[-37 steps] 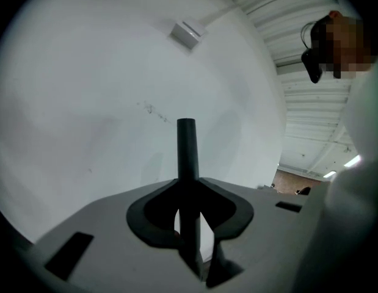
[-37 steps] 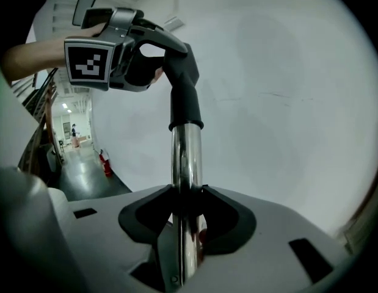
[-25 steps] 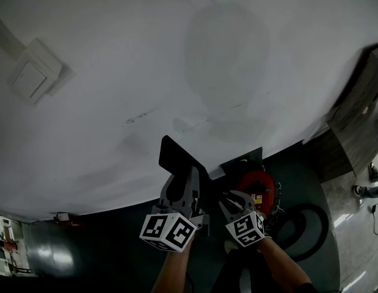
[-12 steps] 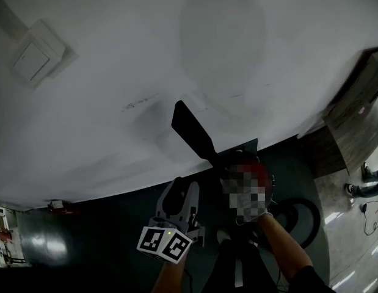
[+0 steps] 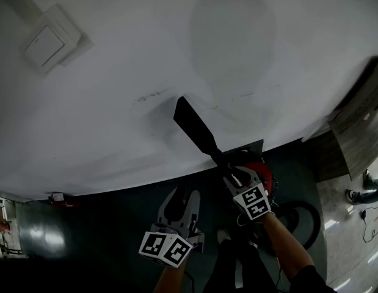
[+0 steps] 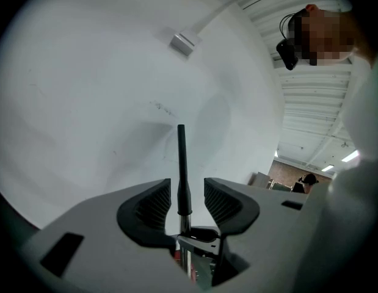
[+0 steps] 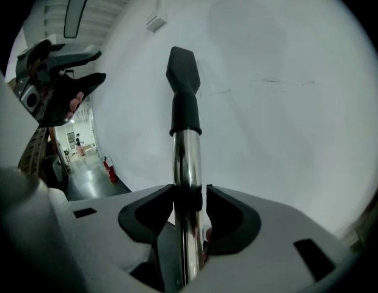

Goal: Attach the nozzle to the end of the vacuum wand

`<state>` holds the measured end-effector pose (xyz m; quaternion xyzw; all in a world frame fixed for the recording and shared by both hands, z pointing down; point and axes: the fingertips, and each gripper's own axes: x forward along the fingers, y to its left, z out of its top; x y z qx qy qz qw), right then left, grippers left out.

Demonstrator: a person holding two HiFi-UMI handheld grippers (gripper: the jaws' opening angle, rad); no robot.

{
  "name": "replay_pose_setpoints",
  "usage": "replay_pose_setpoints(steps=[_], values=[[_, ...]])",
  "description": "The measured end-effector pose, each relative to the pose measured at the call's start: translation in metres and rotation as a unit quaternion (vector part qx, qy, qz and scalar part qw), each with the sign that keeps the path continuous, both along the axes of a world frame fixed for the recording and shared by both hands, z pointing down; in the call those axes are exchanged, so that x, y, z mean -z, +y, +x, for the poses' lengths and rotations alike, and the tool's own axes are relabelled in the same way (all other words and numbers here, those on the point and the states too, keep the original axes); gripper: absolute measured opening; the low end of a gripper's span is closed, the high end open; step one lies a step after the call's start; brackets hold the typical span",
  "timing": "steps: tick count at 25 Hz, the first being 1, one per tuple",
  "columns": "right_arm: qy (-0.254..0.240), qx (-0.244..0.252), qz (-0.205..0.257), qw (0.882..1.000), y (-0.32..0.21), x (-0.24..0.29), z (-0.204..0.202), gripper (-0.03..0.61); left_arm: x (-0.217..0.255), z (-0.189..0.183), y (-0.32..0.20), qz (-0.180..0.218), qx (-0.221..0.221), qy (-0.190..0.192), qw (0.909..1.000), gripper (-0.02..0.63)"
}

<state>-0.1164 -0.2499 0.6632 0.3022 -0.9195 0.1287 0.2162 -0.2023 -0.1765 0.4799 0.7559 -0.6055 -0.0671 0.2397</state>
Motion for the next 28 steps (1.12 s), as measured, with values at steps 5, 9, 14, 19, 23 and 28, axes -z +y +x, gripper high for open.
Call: replay_pose_setpoints(steps=[5, 9, 14, 19, 23, 28], values=[[-0.034, -0.003, 0.016, 0.999, 0.006, 0.036, 0.015, 0.163, 0.011, 0.013, 0.002, 0.009, -0.018, -0.022, 0.9995, 0.172], [-0.086, -0.020, 0.013, 0.996, 0.015, 0.084, 0.034, 0.162, 0.025, 0.030, 0.006, 0.019, -0.031, -0.035, 0.9988, 0.170], [-0.134, -0.039, 0.024, 0.990, 0.032, 0.146, 0.058, 0.075, 0.045, 0.058, 0.018, 0.032, -0.056, -0.059, 0.9961, 0.129], [-0.179, -0.053, 0.034, 0.982, 0.062, 0.200, 0.075, 0.038, 0.065, 0.081, 0.035, 0.045, -0.075, -0.068, 0.9939, 0.072], [-0.217, -0.064, 0.038, 0.973, 0.084, 0.235, 0.083, 0.030, 0.088, 0.097, 0.047, 0.064, -0.092, -0.063, 0.9917, 0.028], [-0.265, -0.074, 0.035, 0.961, 0.104, 0.268, 0.088, 0.020, 0.105, 0.111, 0.057, 0.083, -0.106, -0.069, 0.9885, 0.006]])
